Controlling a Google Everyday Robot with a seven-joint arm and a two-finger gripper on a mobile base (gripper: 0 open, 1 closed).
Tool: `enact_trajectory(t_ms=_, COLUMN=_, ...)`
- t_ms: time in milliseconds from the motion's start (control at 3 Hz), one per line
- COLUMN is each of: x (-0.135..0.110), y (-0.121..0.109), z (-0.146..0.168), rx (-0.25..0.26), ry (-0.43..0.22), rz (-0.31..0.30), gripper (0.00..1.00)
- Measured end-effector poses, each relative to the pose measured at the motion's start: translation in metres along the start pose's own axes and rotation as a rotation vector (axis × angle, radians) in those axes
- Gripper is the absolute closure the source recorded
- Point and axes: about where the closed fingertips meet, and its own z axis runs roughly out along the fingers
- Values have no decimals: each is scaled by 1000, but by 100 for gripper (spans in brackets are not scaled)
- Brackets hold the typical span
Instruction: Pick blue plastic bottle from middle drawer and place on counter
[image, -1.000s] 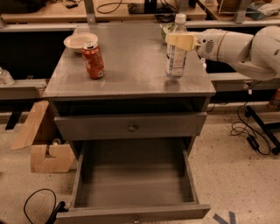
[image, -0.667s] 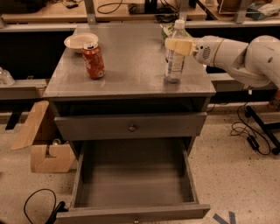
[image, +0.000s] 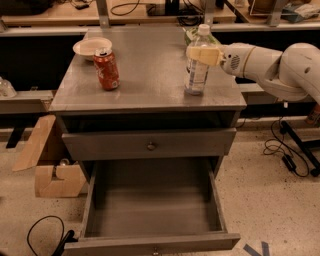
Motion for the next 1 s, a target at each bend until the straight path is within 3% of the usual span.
enact_trajectory(t_ms=1000, x=-1, y=3, z=4, rx=-7, ry=1, rz=0, gripper=8)
